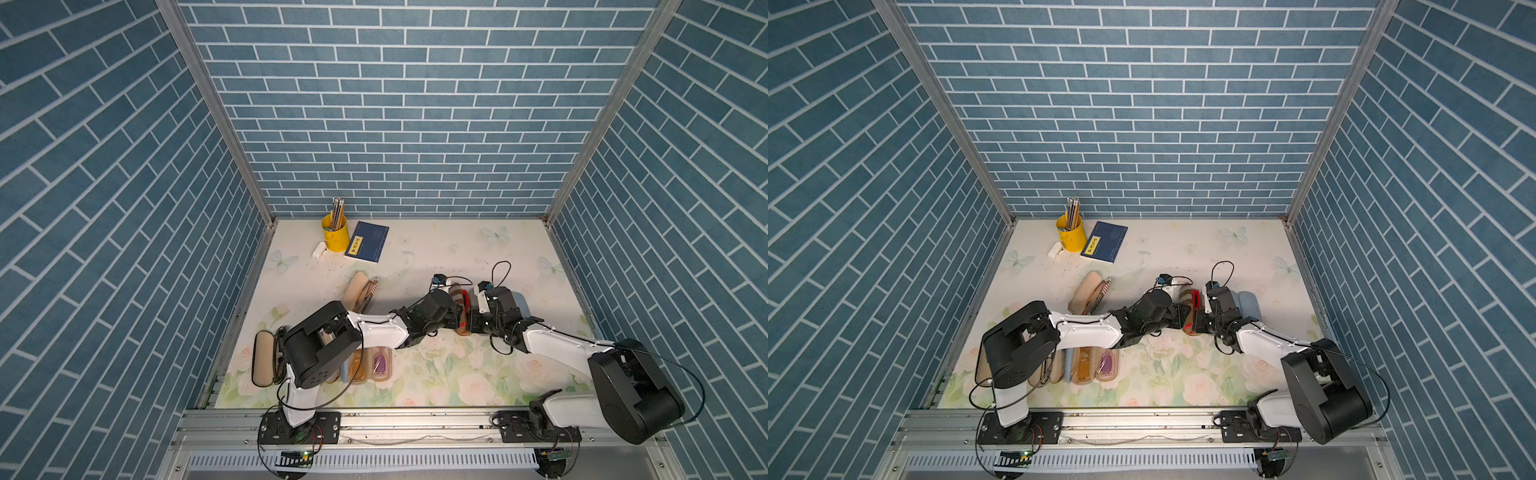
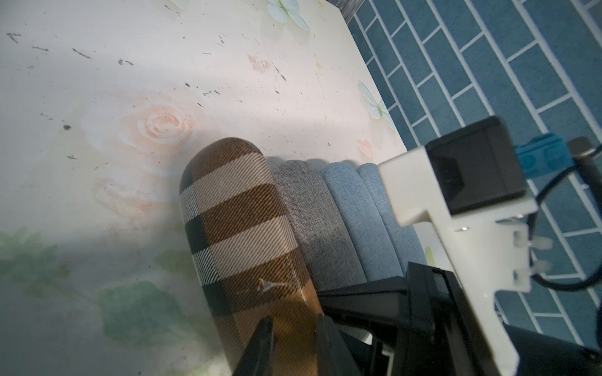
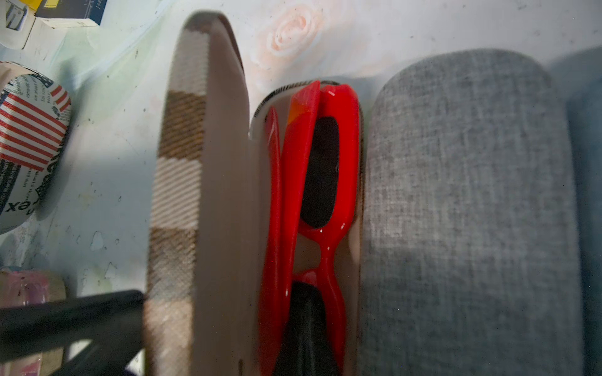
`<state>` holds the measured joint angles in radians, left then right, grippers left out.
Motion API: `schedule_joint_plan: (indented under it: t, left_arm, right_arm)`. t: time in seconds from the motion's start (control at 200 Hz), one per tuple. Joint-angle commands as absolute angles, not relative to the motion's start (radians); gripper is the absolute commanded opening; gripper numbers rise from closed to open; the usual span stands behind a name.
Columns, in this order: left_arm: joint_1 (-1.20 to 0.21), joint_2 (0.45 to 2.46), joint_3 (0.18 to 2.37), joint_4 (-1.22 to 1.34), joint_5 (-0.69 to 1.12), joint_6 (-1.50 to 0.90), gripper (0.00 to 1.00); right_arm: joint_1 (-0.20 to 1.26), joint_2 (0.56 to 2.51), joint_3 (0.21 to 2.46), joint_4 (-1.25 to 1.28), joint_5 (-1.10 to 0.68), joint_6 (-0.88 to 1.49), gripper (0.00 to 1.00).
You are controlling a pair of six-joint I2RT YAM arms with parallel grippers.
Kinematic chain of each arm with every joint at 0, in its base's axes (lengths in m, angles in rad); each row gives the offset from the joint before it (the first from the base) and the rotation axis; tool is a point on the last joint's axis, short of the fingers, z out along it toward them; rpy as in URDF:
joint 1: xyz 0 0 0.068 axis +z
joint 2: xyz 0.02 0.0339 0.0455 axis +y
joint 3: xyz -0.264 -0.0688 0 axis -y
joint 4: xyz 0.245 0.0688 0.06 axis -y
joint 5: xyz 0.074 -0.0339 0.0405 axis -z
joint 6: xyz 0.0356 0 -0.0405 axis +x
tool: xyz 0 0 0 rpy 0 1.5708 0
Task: Close the glasses case
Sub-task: Close the glasses case at the center of the board.
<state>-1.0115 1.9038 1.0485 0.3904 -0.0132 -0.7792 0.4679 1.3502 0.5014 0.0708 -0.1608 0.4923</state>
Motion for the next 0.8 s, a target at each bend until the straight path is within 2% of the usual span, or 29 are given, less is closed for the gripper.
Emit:
schedule_joint_plan:
  t: [0.0,0.35,0.555,0.795]
  left_arm:
    - [-1.029,1.934,1.014,0.265,0.022,-0.776,0.27]
    - [-1.039,1.965,1.055,0.24,0.027,-0.768,0.27]
    - [-1.057,2.024,1.136,0.156,0.012,-0.745,0.27]
    - [-1.083,2.084,1.17,0.14,0.011,-0.743,0.29]
  right_arm:
    - [0.448,1.343,0.496,0.072,-0.152,0.476,0.0]
    - [0.389,1.207,0.515,-0.013,-0.155,0.435,0.0]
    - [0.29,1.106,0.497,-0.056,-0.186,0.417,0.0]
    - [0.23,1.094,0.465,-0.02,-0.248,0.421,0.0]
